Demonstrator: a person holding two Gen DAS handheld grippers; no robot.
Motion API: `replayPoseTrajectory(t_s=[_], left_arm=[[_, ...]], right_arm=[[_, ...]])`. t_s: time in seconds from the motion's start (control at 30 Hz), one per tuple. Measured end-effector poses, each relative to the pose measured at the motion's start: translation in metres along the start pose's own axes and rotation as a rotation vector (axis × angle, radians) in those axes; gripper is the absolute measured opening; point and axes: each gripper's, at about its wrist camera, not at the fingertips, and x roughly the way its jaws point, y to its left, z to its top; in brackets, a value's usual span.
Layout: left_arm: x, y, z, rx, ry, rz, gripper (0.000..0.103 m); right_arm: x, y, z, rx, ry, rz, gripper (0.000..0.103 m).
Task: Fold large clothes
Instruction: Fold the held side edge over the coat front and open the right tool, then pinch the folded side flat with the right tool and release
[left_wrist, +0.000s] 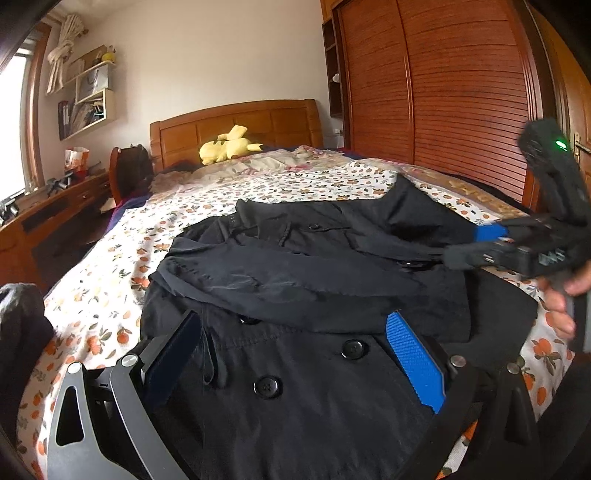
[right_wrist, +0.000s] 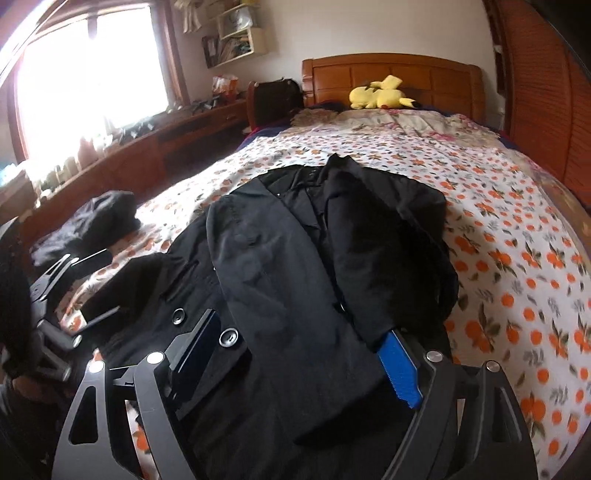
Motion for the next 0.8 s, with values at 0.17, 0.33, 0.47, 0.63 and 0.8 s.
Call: replayPoseTrajectory(t_s=[0.17,0.33,0.47,0.63,0.8], left_arm=[[0.008,-0.007,0.013,0.027,0.002,0.013,0.101],[0.013,-0.017,0.024,0.049,-0.008,0.033,0.101],[0.013,-0.019,0.023,0.056,-0.008,0.049,0.101],[0.009,-0.007,0.015,0.046,0.005,0.065,0.101],[0.001,0.017,0.003,0.020,0.015,0.089,0.101]], right_arm=[[-0.017,-0.010,-0.019,0.044,0.006,0.012,0.079],[-0.026,-0.009,-0.022,-0.004,-0.010,-0.010,0.056],[-0.021,-0.021,-0.010,0.022,-0.037,-0.038,0.019],[-0.007,-0.036,0.008,0.065,-0.080,-0.068,0.003],[0.012,-0.018,0.033,0.009,-0.110,-0.056,0.002]])
